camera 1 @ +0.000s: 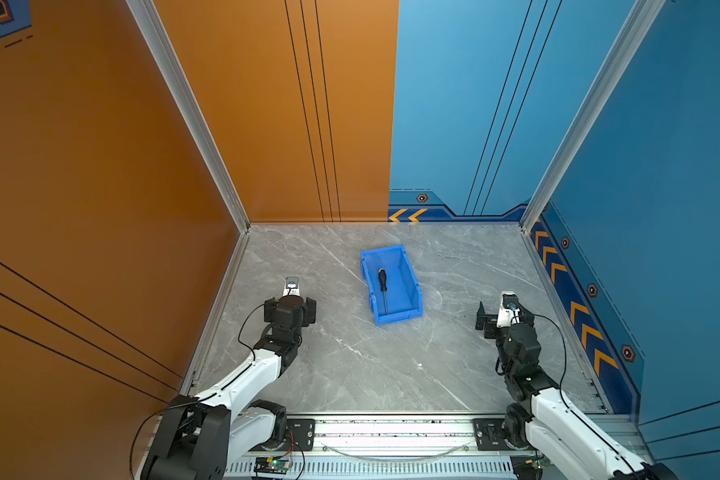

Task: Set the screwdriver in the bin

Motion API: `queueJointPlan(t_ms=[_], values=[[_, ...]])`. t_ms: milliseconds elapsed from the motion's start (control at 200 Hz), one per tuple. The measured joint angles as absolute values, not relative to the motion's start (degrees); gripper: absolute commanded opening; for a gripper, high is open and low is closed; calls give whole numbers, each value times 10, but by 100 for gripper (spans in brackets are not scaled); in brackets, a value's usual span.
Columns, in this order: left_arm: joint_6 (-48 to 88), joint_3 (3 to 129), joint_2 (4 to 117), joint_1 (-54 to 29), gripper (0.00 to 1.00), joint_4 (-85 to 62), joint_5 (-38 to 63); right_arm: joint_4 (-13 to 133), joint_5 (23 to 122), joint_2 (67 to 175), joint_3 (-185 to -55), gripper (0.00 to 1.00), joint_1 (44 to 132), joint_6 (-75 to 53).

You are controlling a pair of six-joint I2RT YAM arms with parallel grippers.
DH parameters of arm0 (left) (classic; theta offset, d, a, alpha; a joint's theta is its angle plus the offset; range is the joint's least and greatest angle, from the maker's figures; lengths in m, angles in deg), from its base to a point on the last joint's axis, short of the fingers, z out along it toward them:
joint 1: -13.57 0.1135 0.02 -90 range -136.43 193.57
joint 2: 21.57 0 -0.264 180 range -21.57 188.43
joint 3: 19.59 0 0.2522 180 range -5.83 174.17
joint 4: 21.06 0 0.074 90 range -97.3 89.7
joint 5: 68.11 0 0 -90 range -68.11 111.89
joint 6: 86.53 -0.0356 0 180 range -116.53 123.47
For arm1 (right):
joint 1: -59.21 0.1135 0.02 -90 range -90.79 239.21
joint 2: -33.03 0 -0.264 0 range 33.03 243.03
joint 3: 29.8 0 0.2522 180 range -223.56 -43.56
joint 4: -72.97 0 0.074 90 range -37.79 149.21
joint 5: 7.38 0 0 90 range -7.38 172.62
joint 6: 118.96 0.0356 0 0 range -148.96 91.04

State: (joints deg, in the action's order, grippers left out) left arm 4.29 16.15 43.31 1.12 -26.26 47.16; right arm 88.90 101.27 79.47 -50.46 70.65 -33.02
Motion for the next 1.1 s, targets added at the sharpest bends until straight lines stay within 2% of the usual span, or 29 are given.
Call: queueJointPlan(t_ms=[295,571,916,1101], values=[[40,161,546,58,98,-390,435,1029,987,998,-516,100,680,-322],[22,168,606,71,98,-467,417,1146,960,1128,-564,100,647,-300],[17,168,650,73,98,-525,406,1214,959,1206,-571,100,646,-286],[20,169,653,86,98,-535,394,1193,982,1216,-605,100,643,-272]])
